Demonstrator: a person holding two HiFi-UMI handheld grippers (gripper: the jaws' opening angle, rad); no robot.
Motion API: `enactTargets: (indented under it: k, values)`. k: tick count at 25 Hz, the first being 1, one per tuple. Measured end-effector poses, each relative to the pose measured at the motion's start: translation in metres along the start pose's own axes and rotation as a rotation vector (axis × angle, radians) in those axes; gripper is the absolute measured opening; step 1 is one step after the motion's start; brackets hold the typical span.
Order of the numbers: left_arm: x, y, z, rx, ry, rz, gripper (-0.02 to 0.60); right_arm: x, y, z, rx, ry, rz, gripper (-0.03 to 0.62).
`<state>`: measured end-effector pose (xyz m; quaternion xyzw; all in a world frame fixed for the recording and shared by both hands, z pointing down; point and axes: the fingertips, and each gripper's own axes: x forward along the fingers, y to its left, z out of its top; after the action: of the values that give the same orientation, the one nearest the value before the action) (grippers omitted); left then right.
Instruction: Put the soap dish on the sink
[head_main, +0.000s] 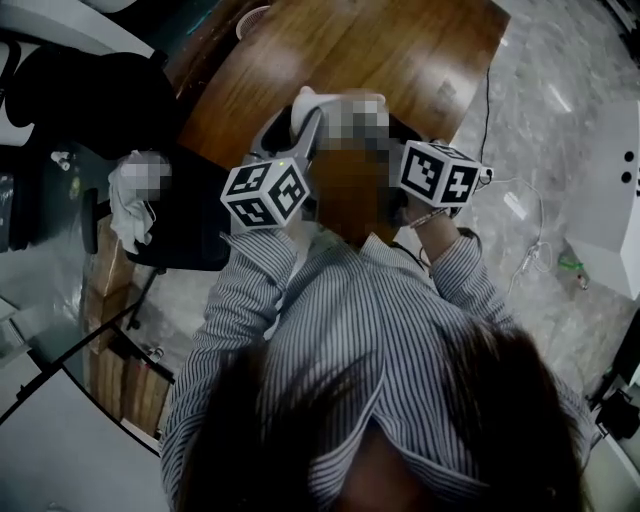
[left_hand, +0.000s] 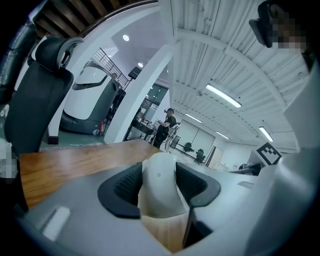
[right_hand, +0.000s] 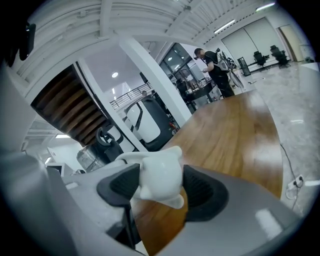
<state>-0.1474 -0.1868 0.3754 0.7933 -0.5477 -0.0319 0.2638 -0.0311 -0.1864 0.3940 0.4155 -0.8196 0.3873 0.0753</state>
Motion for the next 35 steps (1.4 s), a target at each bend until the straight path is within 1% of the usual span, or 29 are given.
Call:
enactTargets:
  k: [4, 11, 17, 22, 27, 32, 35]
  values:
    - [0.022, 0.009, -0.001, -0.024, 0.022, 0.008, 0.206, 0.016, -0.015, 0.009, 0.007, 0.021, -0.016, 0.265]
    - [0.061, 0.021, -0.006, -0.038, 0.054, 0.039, 0.206, 0.043, -0.043, 0.023, 0.029, 0.067, -0.008, 0.265]
    - [0.100, 0.043, -0.011, -0.050, 0.077, 0.074, 0.204, 0.081, -0.070, 0.034, 0.055, 0.094, 0.001, 0.265]
    - [0.130, 0.062, -0.025, -0.073, 0.109, 0.105, 0.204, 0.108, -0.096, 0.034, 0.094, 0.126, -0.009, 0.265]
    - [0.152, 0.076, -0.045, -0.088, 0.159, 0.123, 0.204, 0.127, -0.120, 0.024, 0.135, 0.159, -0.028, 0.265]
    - [0.159, 0.086, -0.061, -0.091, 0.201, 0.145, 0.205, 0.138, -0.133, 0.010, 0.167, 0.203, -0.036, 0.265]
    - [0.161, 0.088, -0.067, -0.100, 0.215, 0.159, 0.206, 0.140, -0.137, 0.008, 0.168, 0.213, -0.048, 0.265]
